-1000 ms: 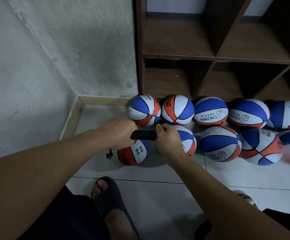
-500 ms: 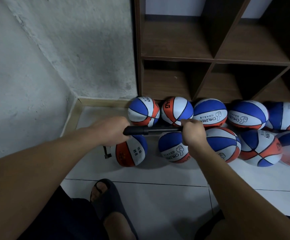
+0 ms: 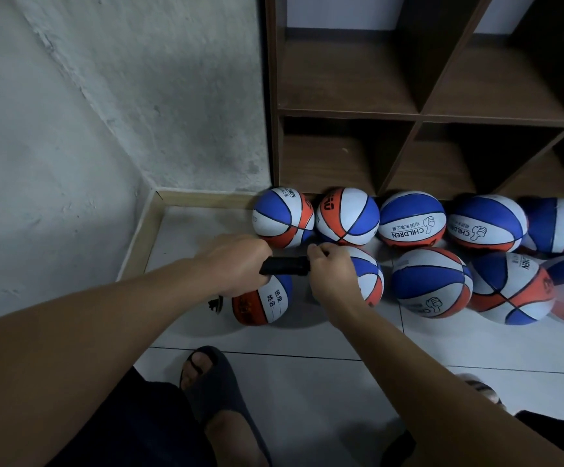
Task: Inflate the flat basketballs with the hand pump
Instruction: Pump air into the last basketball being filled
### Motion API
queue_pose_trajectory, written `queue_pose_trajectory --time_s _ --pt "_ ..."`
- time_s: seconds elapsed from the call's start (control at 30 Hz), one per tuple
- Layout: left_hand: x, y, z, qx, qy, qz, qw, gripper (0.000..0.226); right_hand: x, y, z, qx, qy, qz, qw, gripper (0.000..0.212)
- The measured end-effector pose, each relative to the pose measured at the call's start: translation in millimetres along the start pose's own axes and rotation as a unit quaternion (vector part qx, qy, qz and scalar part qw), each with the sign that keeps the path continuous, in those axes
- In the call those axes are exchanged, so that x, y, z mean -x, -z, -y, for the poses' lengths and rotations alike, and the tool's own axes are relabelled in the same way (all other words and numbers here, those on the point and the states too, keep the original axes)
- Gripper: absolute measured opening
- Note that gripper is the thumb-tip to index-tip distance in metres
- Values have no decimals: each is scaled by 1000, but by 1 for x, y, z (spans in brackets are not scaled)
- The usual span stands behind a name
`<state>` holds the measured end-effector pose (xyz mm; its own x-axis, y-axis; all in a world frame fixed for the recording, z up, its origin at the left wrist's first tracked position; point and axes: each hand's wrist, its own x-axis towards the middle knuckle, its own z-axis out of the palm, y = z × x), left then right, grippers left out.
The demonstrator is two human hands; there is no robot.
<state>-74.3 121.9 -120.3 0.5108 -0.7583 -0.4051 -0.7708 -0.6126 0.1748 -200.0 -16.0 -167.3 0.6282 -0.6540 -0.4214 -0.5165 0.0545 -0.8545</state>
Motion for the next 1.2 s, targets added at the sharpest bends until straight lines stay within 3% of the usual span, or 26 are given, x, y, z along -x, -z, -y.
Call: queue_pose_trajectory --time_s 0.2,0.37,0.43,0.53,0.67,0.8,1.2 --pt "0 2 2 13 -4 1 1000 29 -1 14 7 23 11 25 999 34" --pt "-1 11 19 73 3 25 997 29 -28 75 19 1 -31 -41 999 19" --pt "-2 10 27 76 7 26 997 26 -37 92 18 -18 -47 -25 998 18" --pt "-2 6 23 64 8 28 998 26 -35 84 11 -28 -61 -46 997 10" --pt "-1 7 9 19 4 -4 1000 31 -11 39 3 -35 -21 -133 990 26" --pt "1 -1 1 -39 -2 -26 999 29 1 12 -2 -33 -5 -106 994 26" --pt "-5 -12 5 -58 -37 -17 997 27 3 -3 -10 -1 -21 -16 1000 31"
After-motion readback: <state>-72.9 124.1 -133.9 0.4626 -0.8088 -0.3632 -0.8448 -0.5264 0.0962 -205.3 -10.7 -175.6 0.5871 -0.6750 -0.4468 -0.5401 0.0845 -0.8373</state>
